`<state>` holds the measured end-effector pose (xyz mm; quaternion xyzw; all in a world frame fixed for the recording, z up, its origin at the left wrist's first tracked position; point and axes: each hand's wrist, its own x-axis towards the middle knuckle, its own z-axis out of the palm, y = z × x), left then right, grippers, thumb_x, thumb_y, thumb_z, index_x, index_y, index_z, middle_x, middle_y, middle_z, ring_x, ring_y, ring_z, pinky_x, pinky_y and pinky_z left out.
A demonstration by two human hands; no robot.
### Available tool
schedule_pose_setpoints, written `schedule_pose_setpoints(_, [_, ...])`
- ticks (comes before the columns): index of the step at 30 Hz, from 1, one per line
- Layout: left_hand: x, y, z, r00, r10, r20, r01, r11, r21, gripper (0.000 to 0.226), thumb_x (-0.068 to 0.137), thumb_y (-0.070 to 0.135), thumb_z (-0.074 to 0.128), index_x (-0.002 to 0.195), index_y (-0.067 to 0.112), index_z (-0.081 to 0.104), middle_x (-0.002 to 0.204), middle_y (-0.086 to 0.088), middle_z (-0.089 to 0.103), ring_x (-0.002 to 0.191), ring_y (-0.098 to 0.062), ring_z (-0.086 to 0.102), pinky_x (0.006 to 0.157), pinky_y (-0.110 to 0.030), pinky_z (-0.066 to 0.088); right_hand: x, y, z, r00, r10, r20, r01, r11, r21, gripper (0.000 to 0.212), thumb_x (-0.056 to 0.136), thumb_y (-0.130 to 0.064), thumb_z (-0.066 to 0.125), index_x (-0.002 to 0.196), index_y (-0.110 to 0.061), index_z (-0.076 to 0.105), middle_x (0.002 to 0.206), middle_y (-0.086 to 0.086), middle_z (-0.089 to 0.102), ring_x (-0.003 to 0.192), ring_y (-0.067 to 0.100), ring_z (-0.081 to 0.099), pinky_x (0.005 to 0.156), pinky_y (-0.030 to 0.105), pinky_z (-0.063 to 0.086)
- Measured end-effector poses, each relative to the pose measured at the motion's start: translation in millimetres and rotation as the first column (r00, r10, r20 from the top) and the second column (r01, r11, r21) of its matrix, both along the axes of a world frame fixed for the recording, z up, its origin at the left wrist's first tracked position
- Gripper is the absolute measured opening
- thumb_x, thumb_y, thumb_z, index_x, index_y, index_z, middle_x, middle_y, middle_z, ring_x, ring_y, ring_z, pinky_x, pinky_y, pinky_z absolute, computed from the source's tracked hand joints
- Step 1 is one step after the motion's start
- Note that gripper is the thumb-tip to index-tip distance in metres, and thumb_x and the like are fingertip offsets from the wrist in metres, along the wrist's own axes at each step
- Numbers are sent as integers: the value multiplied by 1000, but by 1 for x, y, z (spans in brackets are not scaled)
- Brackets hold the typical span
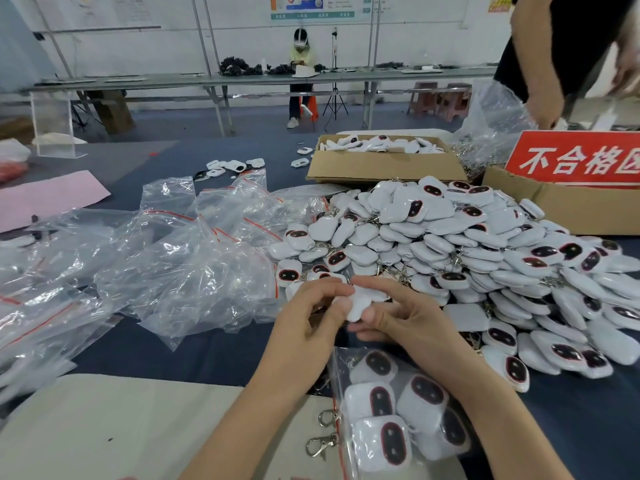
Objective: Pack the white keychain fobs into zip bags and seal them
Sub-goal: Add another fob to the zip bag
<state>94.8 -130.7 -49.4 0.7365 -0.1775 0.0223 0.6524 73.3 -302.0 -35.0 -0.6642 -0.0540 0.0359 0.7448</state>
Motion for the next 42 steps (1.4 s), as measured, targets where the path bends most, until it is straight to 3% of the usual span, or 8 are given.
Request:
schedule_pose_setpoints(4, [-6, -2, -1, 993, -112, -25, 112, 994, -12, 22, 93, 16, 70, 115, 20, 68, 120, 6, 72, 111, -8, 68, 95, -24, 54, 0, -1, 1, 999, -34, 28, 33, 998, 48, 24, 76, -23, 75, 100, -31, 76, 98, 10, 78, 91, 22, 76, 73, 20, 58])
schedule_pose_setpoints(9, [-5, -2, -3, 996, -56, -63, 56, 998, -2, 18, 93, 10, 70, 101, 26, 73, 126, 12, 70, 116, 2, 64, 102, -20, 49, 1, -1, -3, 997, -77, 10, 77, 997, 30, 16, 69, -19, 80, 82, -27, 77, 93, 10, 78, 88, 20, 76, 70, 19, 58])
schedule_pose_setpoints(16, [-5, -3, 0, 996, -8, -83, 6, 1000, -26, 28, 89, 5, 73, 81, 32, 77, 122, 13, 72, 117, 5, 62, 93, -6, 44, 1, 1, -4, 996, -92, 19, 92, 996, 3, 16, 67, -14, 80, 75, -28, 77, 86, 8, 78, 80, 15, 76, 67, 17, 58])
schedule_pose_setpoints(22, [-7, 0, 2, 995, -92, -37, 89, 993, -74, 21, 91, -6, 67, 100, 12, 70, 128, 20, 65, 116, 3, 63, 92, -10, 48, 0, -2, -1, 998, -64, -3, 64, 998, -9, 19, 68, -37, 79, 83, -26, 79, 92, 6, 78, 84, 16, 75, 71, 16, 57])
schedule_pose_setpoints(24, [-8, -1, 2, 991, -127, -43, 122, 986, -115, 28, 92, -11, 62, 110, 9, 64, 132, 14, 62, 118, -2, 64, 93, -13, 49, 2, -2, -2, 995, -102, -6, 102, 995, 4, 19, 70, -32, 79, 86, -22, 77, 90, 8, 78, 80, 18, 75, 70, 18, 58])
schedule_pose_setpoints(28, [-6, -1, 4, 993, -69, -100, 59, 994, -97, 29, 95, 10, 68, 120, 24, 63, 111, 11, 74, 108, -6, 68, 86, -15, 52, 6, -2, -5, 993, -118, 17, 119, 992, -35, 46, 72, -22, 76, 116, -21, 64, 98, 6, 78, 91, 19, 75, 74, 22, 59])
schedule_pose_setpoints(35, [-4, 1, 1, 999, 16, -43, -15, 1000, 12, 8, 94, 28, 70, 92, 35, 72, 92, 7, 74, 86, -7, 69, 74, -14, 52, 3, -1, -4, 996, -93, 6, 93, 996, -14, 14, 72, -25, 78, 86, -24, 78, 94, 6, 78, 81, 16, 76, 66, 18, 58])
schedule_pose_setpoints(42, [-4, 2, 0, 999, 22, -24, -21, 999, 28, 7, 93, 27, 72, 88, 31, 72, 85, 9, 72, 77, -2, 64, 69, -13, 48, 3, -2, -5, 994, -105, -6, 105, 994, 6, 11, 70, -24, 79, 81, -24, 79, 90, 7, 79, 74, 15, 75, 63, 16, 58])
